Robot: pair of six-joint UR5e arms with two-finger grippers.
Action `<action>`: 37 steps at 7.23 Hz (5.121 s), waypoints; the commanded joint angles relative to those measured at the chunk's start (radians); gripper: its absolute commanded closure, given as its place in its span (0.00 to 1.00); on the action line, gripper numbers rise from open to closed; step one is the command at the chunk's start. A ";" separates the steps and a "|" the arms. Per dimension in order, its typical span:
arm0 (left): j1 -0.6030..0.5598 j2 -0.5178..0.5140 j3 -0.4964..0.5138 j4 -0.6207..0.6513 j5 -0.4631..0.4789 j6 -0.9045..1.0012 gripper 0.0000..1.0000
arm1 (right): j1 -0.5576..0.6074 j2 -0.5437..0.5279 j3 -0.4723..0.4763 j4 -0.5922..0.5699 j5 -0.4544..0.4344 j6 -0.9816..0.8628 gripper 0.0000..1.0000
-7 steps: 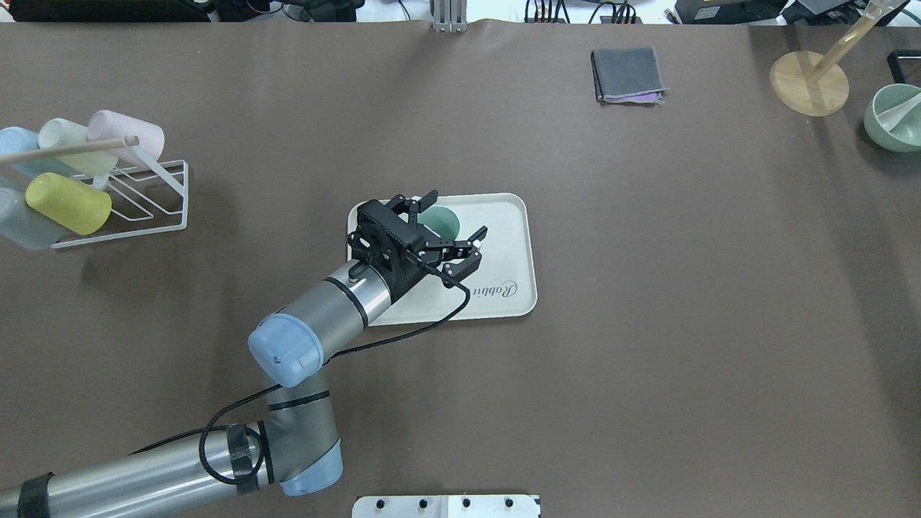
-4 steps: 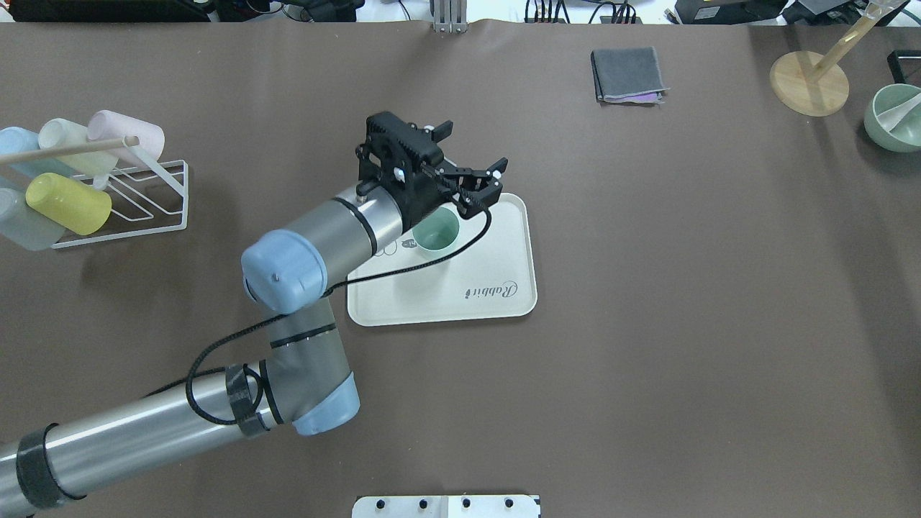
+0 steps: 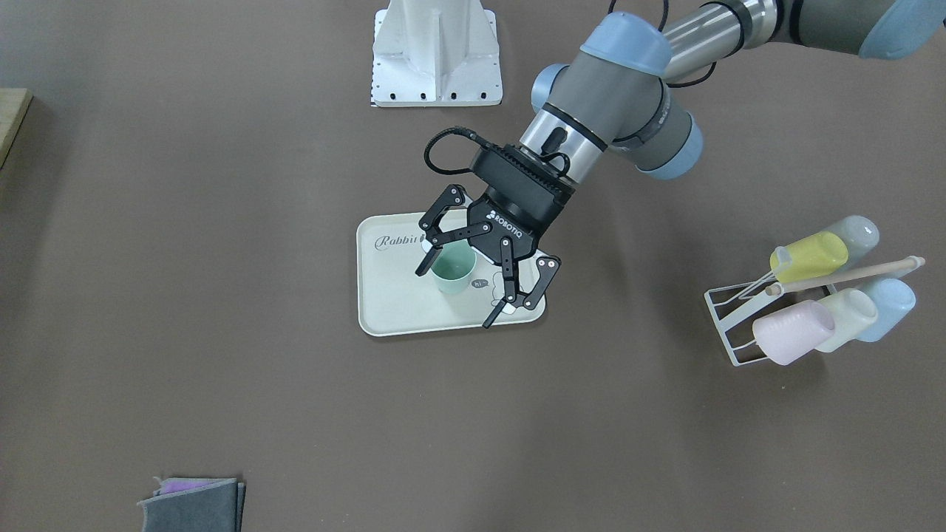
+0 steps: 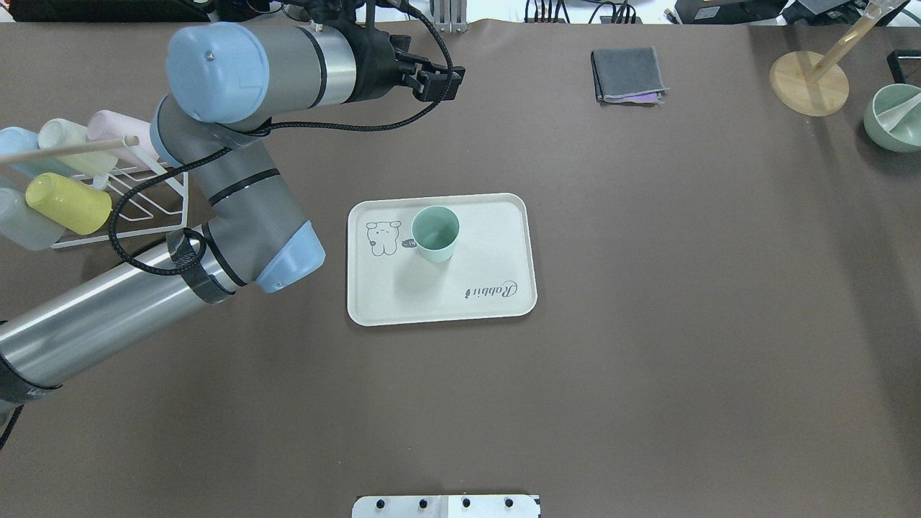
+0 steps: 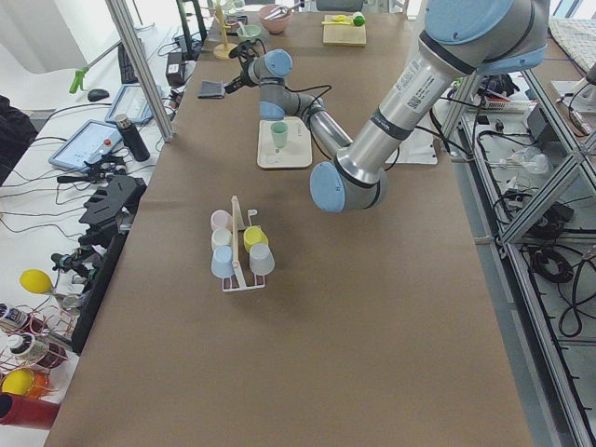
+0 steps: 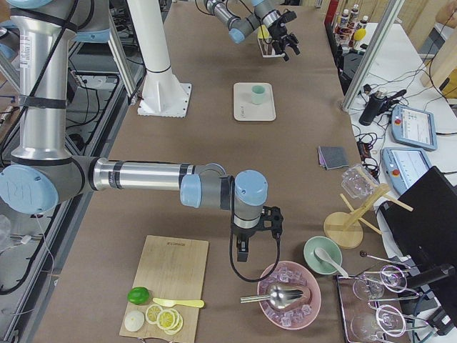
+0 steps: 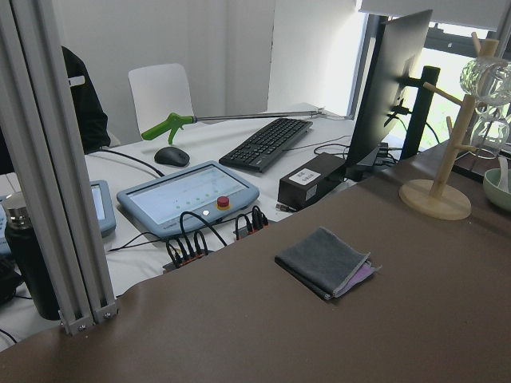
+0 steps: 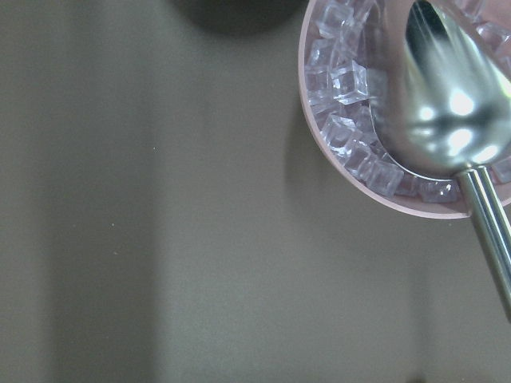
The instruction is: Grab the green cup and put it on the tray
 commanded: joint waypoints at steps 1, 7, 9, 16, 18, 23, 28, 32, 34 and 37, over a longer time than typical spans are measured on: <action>-0.030 0.025 -0.150 0.309 -0.148 -0.018 0.02 | 0.000 0.001 0.004 0.000 -0.001 0.003 0.00; -0.328 0.260 -0.254 0.565 -0.466 0.224 0.02 | 0.000 0.001 0.012 0.000 0.000 -0.003 0.00; -0.452 0.318 -0.252 0.616 -0.578 0.341 0.02 | 0.000 0.003 0.012 0.000 0.002 -0.002 0.00; -0.788 0.548 -0.017 1.001 -0.647 0.975 0.02 | -0.006 0.003 0.012 0.002 0.004 -0.003 0.00; -0.833 0.587 0.031 1.006 -0.641 1.050 0.02 | -0.014 0.002 0.010 0.023 0.004 -0.005 0.00; -0.887 0.731 0.012 0.934 -0.640 1.056 0.02 | -0.014 -0.014 0.000 0.077 0.002 -0.003 0.00; -0.868 0.714 -0.028 0.929 -0.637 1.051 0.02 | -0.014 -0.012 -0.008 0.069 0.010 0.009 0.00; -0.867 0.716 -0.041 0.932 -0.635 1.050 0.02 | -0.014 -0.014 -0.010 0.075 0.010 0.007 0.00; -0.868 0.720 -0.028 0.931 -0.634 1.054 0.02 | -0.014 -0.014 -0.010 0.075 0.007 0.007 0.00; -0.864 0.714 -0.022 0.934 -0.566 1.050 0.02 | -0.014 -0.014 -0.019 0.078 0.008 0.007 0.00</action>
